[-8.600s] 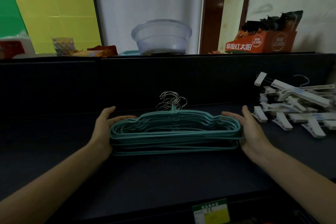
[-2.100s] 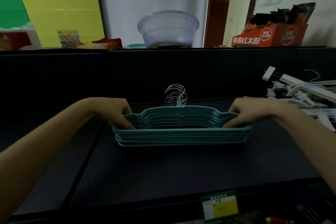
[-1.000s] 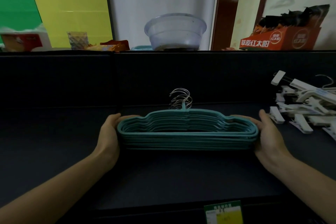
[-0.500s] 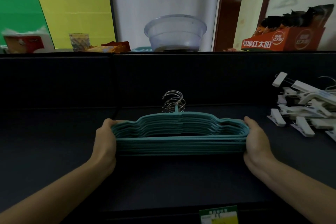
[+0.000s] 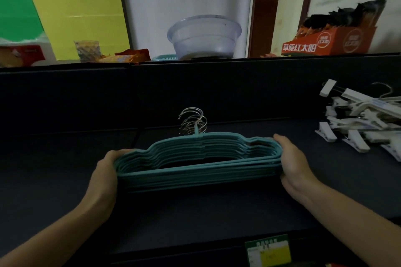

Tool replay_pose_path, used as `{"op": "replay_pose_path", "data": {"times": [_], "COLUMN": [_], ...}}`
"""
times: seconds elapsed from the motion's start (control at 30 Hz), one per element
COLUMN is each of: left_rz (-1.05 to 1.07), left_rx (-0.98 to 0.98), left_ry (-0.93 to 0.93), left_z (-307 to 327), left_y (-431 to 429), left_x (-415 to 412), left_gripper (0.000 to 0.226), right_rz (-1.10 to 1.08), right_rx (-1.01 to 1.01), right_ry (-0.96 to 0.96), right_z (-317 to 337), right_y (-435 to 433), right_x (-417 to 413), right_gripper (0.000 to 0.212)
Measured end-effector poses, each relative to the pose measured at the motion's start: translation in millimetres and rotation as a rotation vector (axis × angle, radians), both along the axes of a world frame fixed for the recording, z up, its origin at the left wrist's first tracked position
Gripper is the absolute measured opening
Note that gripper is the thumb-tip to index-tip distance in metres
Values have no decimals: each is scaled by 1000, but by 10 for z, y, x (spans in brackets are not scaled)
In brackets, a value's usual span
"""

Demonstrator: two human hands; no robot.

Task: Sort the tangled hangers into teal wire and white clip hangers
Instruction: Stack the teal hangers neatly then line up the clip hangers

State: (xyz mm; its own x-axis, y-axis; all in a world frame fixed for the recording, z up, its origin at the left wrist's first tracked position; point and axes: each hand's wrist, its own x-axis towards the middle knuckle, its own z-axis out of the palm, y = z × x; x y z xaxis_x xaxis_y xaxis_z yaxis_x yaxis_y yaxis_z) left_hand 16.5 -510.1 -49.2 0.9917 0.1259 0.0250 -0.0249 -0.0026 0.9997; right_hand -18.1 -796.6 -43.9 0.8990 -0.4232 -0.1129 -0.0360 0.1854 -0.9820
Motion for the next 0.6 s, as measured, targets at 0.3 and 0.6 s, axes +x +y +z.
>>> {"op": "replay_pose_path", "data": {"times": [0.3,0.6], "left_rz": [-115,-422], "left_rx": [642,906], "left_ry": [-615,-875], "left_z": [462,910], "left_y": [224,-1197], "left_x": [243,-199], "left_gripper": [47,18], "right_rz": [262,197], "right_rx": [-492,-1138], "right_ry": [39,-98], "right_z": [170,471], "right_y": [-476,-1500], "right_x": [-122,-458], "right_gripper": [33,17]}}
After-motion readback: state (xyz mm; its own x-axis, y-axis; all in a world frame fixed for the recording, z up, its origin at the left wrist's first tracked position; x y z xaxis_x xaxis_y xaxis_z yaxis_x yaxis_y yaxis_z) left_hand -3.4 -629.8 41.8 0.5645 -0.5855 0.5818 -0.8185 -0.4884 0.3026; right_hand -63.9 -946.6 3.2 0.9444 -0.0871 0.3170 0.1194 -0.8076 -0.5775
